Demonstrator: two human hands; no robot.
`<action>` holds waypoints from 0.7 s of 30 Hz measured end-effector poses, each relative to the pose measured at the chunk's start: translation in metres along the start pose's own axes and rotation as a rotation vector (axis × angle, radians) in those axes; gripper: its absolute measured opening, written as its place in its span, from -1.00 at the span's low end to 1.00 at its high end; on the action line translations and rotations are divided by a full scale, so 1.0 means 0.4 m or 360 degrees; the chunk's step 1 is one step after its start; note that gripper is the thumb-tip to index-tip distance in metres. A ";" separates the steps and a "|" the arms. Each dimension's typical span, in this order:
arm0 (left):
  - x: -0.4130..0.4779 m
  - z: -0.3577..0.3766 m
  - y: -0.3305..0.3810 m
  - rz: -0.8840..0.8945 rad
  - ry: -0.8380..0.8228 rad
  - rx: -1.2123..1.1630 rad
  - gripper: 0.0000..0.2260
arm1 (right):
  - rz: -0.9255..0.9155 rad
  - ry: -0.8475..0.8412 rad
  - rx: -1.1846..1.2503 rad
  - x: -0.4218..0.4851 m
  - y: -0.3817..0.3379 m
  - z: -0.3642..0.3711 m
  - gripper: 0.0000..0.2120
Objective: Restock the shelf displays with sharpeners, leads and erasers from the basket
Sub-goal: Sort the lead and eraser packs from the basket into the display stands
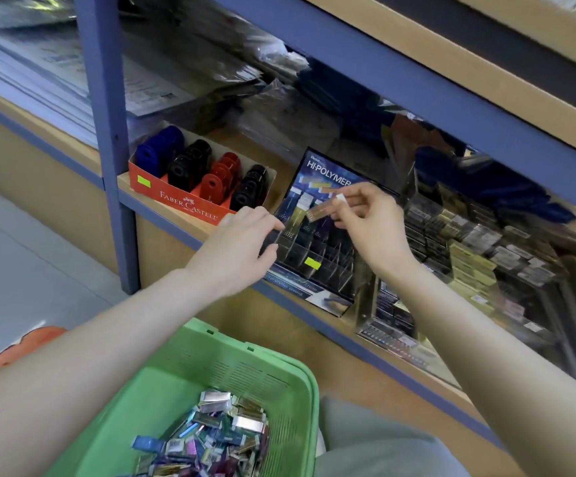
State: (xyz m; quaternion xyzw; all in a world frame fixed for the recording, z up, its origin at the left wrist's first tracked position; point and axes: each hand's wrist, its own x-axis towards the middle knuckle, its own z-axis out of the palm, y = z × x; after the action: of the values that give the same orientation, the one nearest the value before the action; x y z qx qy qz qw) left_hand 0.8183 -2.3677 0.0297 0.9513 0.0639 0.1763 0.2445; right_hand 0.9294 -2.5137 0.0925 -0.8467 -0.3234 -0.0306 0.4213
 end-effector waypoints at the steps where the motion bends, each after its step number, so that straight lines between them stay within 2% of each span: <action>1: 0.002 0.005 -0.005 0.0030 -0.0008 0.0062 -0.69 | 0.0009 0.0003 -0.0028 0.021 0.006 0.010 -0.89; 3: 0.003 0.014 -0.011 0.0085 0.0016 0.0110 -0.68 | -0.0001 -0.0027 -0.0133 0.056 0.016 0.031 -0.97; 9: 0.006 0.028 -0.038 0.0167 0.0046 0.0082 -0.66 | -0.0226 -0.0282 -0.0607 0.106 0.030 0.066 -0.92; 13: 0.004 0.038 -0.051 0.0186 0.0059 0.0040 -0.66 | -0.0284 -0.0431 -0.0780 0.116 0.043 0.090 -0.88; 21: 0.008 0.040 -0.060 0.0243 0.0033 0.0077 -0.65 | -0.0422 -0.0230 -0.1063 0.095 0.065 0.134 -0.85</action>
State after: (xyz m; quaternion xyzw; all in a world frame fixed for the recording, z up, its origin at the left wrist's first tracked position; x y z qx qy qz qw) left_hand 0.8262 -2.3533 0.0059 0.9572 -0.0020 0.2027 0.2065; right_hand 0.9625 -2.4660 0.0525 -0.8883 -0.4315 -0.1290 0.0900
